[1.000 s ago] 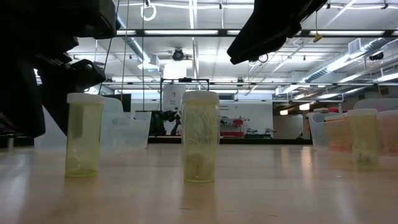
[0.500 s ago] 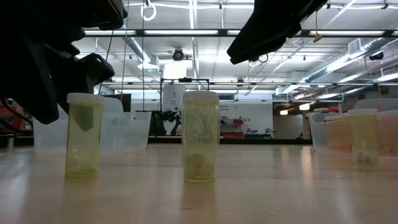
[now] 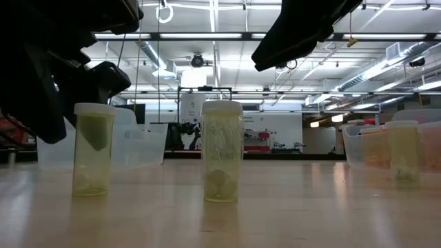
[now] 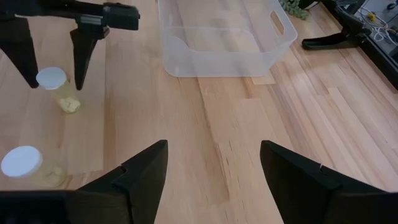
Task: Pick and place medicine bottles into bin by pill shape (circle, oval)
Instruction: Put the bottom left yellow pill bottle into the left transparent bin
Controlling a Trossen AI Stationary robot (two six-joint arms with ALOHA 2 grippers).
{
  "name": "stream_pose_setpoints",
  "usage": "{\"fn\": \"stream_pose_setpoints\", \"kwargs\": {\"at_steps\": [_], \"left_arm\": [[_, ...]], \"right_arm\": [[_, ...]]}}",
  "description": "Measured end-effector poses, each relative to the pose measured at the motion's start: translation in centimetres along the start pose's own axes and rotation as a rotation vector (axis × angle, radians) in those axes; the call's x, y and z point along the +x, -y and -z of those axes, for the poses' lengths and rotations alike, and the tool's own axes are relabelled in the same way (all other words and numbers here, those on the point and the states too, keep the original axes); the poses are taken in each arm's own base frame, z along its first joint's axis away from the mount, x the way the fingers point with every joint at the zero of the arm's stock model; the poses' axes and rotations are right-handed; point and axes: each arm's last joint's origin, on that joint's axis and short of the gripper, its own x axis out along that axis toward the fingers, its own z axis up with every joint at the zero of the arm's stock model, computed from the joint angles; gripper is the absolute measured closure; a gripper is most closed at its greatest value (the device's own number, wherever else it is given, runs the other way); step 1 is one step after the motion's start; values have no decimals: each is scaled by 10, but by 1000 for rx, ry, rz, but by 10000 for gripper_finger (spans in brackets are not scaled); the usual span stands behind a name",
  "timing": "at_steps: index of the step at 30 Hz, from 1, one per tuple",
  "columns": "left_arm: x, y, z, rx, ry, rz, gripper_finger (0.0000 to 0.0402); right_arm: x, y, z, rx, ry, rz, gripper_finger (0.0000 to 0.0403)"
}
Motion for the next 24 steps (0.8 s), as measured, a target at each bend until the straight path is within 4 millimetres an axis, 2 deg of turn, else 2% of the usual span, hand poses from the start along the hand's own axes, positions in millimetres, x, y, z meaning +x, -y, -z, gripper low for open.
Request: {"fn": "stream_pose_setpoints", "kwargs": {"at_steps": [13, 24], "left_arm": [[0, 1, -2, 17, 24, 9, 178], [0, 0, -3, 20, 50, -33, 197]], "right_arm": [[0, 0, 0, 0, 1, 0, 140], [0, 0, 0, 0, 1, 0, 140]]}}
